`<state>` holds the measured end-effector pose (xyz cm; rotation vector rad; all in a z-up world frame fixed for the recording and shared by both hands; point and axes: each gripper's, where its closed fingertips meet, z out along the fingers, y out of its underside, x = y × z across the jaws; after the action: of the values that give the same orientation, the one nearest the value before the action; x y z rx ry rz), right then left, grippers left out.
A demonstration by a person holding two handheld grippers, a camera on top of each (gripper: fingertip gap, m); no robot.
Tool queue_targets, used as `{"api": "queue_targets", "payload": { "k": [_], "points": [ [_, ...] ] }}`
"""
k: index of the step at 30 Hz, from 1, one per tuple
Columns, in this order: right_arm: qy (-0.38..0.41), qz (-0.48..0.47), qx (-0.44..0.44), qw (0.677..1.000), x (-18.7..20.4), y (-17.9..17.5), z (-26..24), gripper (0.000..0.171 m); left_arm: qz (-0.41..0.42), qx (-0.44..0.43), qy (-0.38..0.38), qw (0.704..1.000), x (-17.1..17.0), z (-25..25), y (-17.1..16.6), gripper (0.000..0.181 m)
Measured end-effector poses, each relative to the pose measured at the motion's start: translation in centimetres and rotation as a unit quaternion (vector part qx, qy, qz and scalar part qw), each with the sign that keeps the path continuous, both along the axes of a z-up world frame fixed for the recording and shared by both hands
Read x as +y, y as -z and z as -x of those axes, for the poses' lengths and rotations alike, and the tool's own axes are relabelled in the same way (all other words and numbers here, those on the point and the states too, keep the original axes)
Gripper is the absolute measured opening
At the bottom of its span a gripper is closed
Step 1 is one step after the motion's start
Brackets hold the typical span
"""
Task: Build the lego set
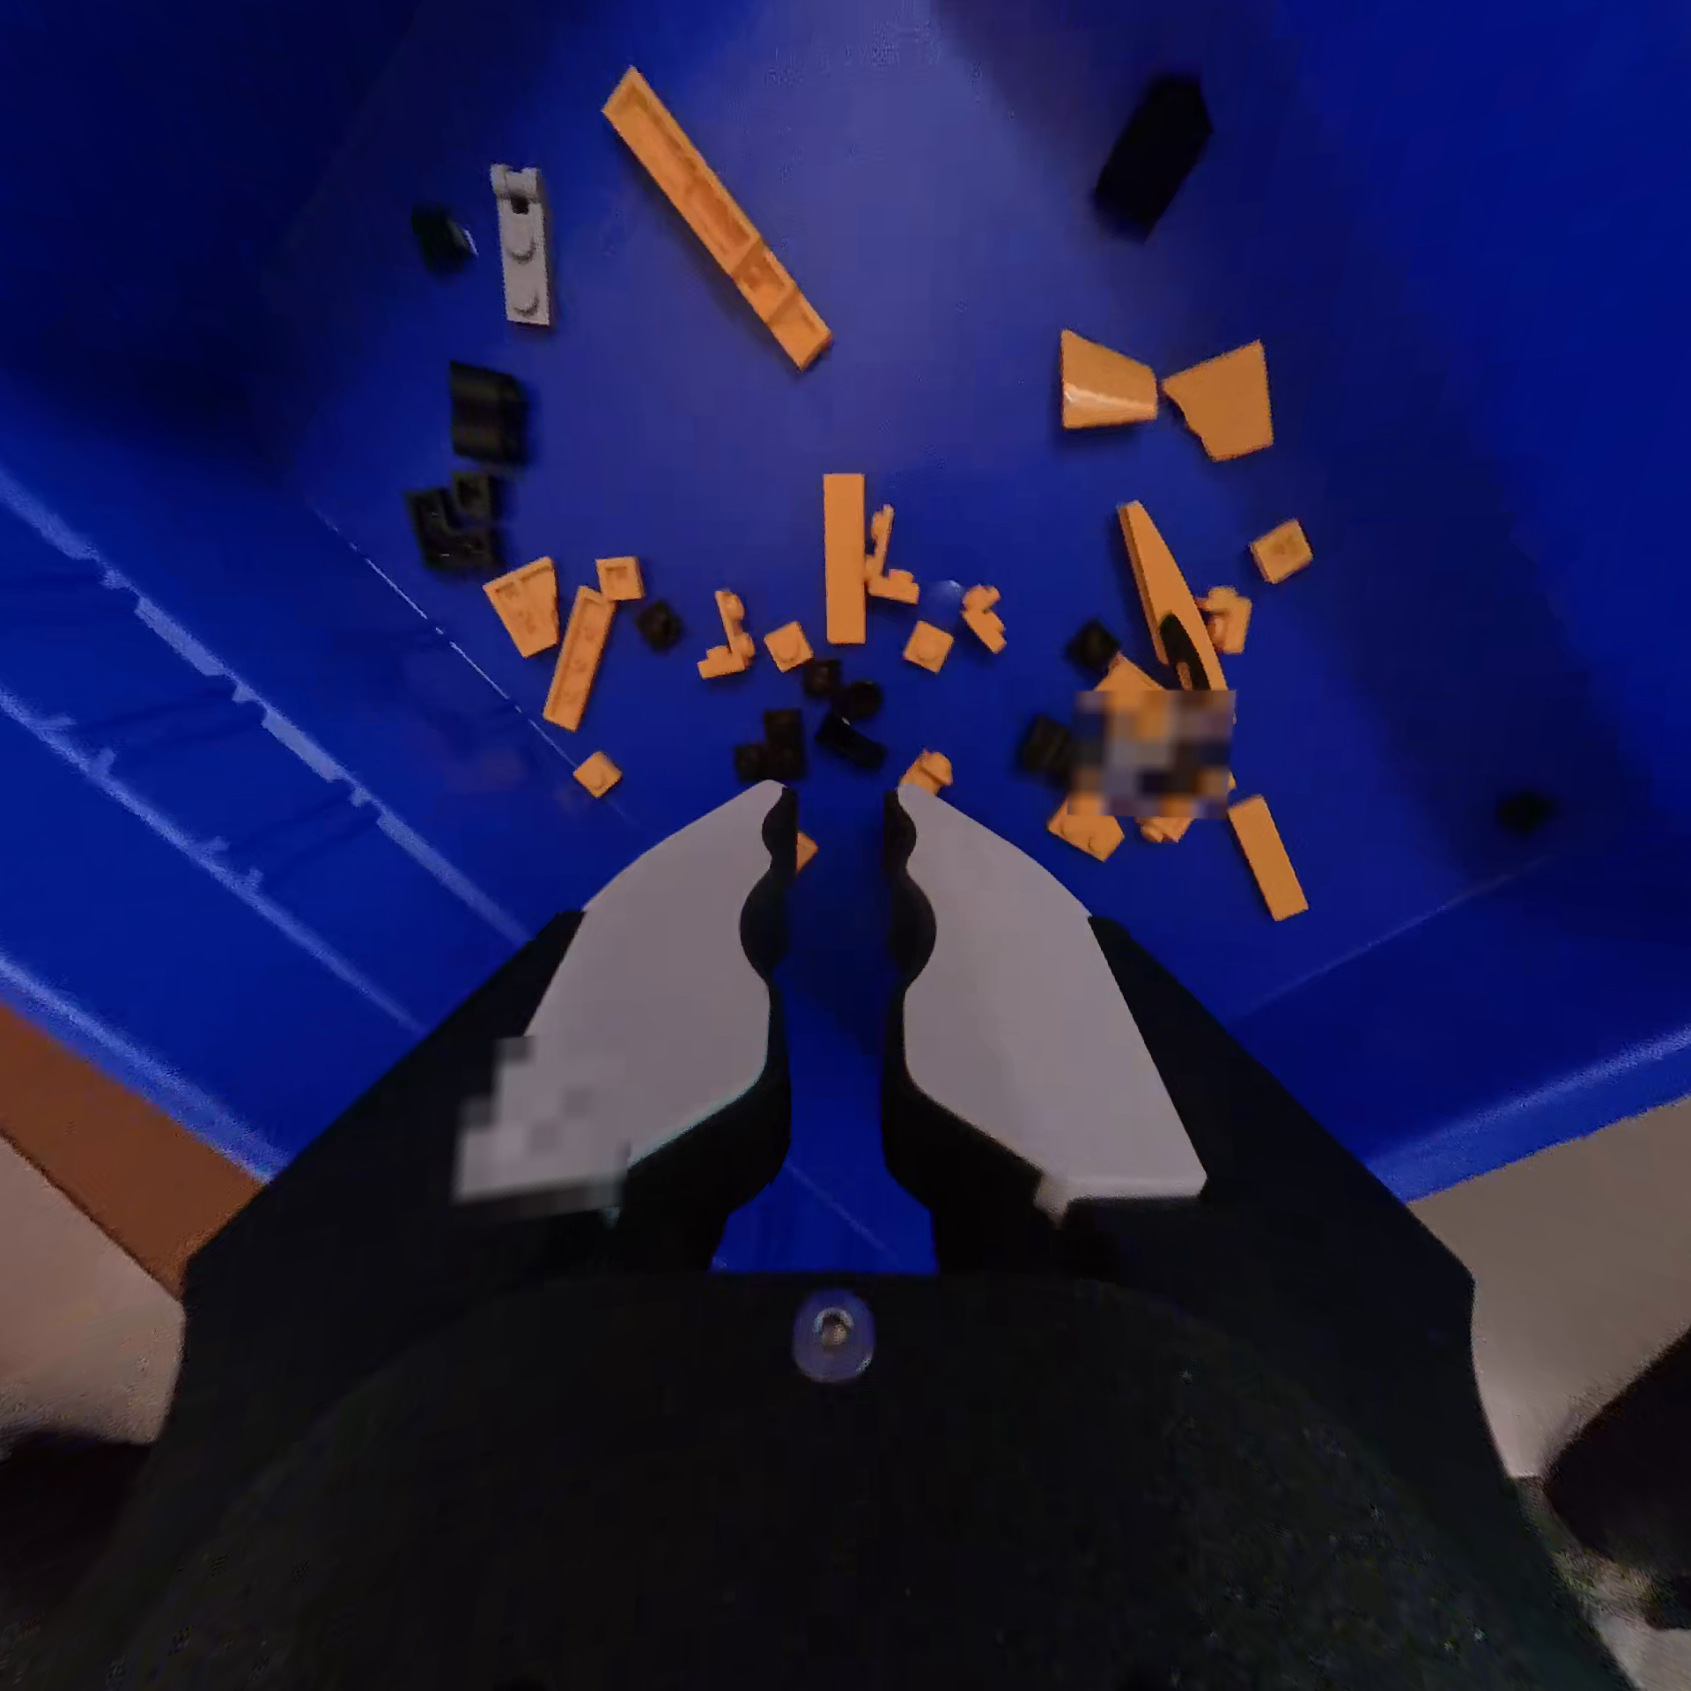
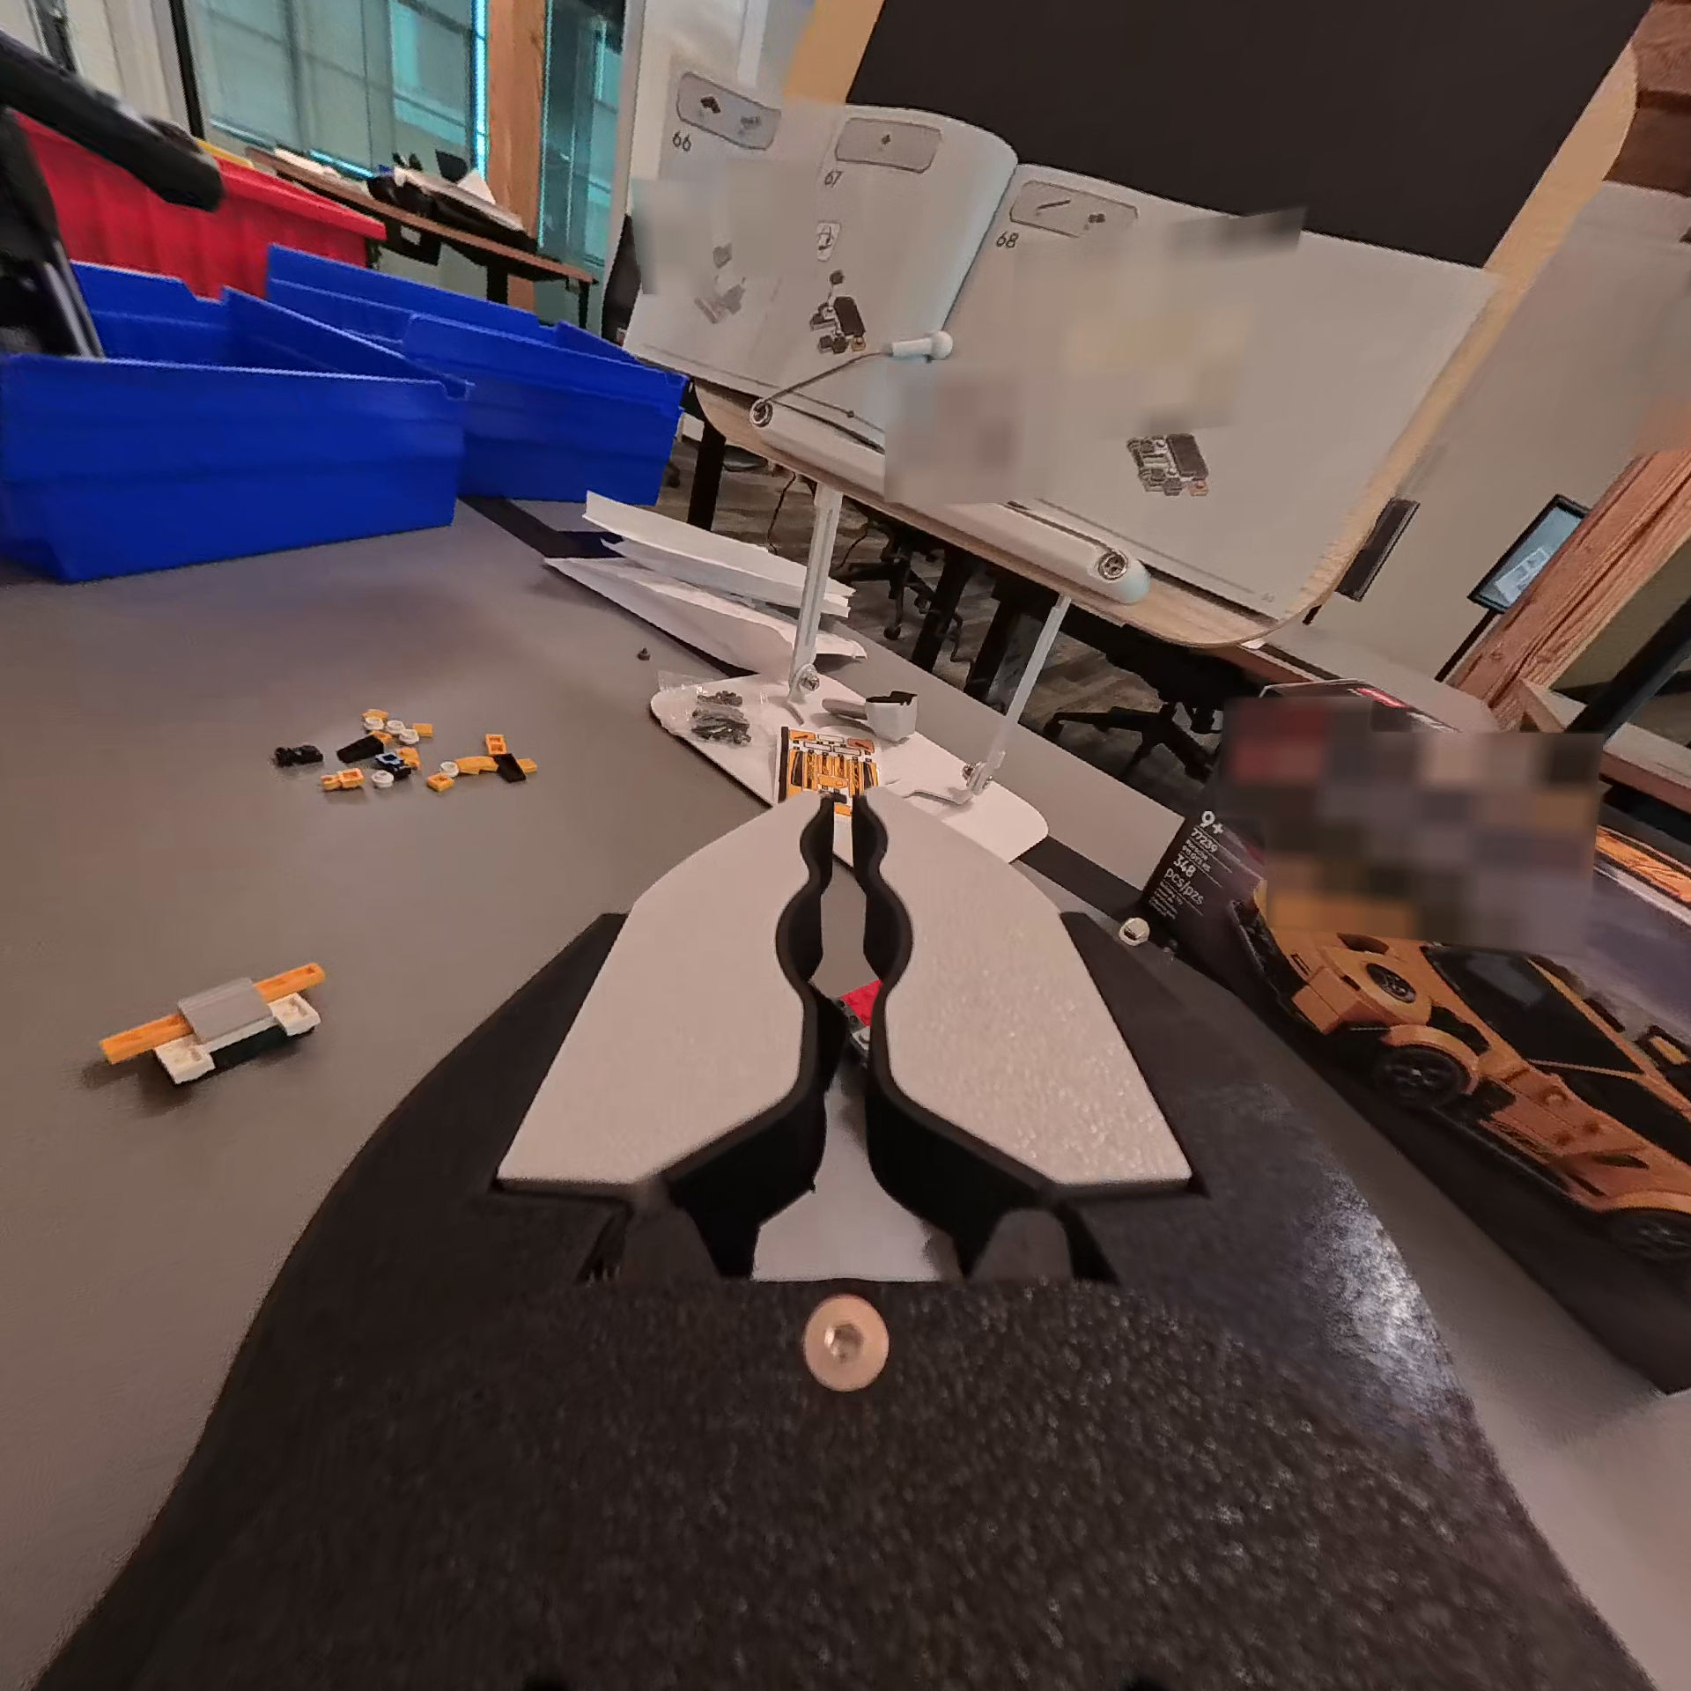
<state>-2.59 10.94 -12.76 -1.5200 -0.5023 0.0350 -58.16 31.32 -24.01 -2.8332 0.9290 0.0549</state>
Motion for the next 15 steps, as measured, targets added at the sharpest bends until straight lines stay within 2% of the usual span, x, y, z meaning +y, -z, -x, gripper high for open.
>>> {"api": "queue_targets", "payload": {
  "k": [7,15],
  "points": [
    [-0.004,0.016,0.009,1.000,0.2,0.8,-0.3,0.003,0.044,0.009,-0.008,0.999,0.6,-0.1,1.2,0.020],
    [-0.003,0.021,0.009,1.000,0.3,1.1,-0.3,0.003,0.061,0.023,0.004,0.998,0.7,-0.4,1.9,0.011]
  ]
}}
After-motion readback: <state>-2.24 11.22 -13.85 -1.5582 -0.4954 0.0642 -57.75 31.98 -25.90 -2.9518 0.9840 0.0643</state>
